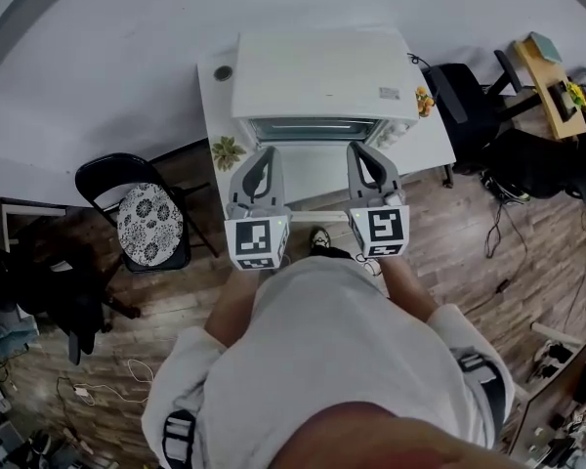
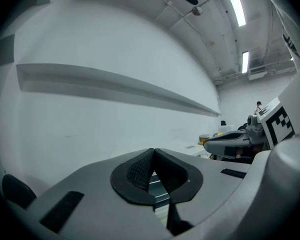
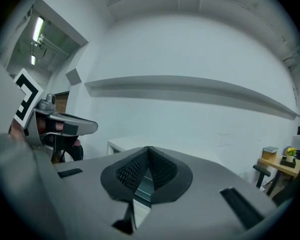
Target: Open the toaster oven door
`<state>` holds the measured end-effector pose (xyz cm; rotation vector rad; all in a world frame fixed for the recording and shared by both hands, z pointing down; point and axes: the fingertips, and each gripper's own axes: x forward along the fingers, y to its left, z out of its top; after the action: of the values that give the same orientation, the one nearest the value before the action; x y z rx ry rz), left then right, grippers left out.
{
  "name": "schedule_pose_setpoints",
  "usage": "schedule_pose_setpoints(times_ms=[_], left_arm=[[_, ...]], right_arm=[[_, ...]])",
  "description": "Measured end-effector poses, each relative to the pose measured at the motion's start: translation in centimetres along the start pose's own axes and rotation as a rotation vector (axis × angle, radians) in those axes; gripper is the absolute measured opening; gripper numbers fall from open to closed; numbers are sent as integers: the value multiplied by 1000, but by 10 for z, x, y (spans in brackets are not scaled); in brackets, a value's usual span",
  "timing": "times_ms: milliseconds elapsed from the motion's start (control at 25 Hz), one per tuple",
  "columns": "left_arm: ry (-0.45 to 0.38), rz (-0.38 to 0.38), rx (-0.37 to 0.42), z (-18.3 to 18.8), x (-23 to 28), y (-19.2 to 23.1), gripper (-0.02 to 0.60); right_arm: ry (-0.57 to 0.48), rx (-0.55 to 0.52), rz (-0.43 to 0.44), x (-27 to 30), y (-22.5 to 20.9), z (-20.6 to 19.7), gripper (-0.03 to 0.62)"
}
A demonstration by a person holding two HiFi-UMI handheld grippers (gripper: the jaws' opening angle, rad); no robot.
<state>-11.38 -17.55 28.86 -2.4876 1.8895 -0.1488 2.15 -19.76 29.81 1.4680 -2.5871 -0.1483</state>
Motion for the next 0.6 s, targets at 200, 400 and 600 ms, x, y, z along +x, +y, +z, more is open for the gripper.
schedule_pose_setpoints(times_ms=[200, 400, 600], left_arm=[[4, 17, -1, 1, 1, 2, 18], [6, 37, 10, 2, 3, 5, 18], [9, 46, 17, 1, 5, 1, 18]], right_arm=[[-15, 3, 13, 2, -1, 5, 0], [-17, 9, 42, 4, -1, 6, 0], [-16, 15, 42, 3, -5, 4, 0]])
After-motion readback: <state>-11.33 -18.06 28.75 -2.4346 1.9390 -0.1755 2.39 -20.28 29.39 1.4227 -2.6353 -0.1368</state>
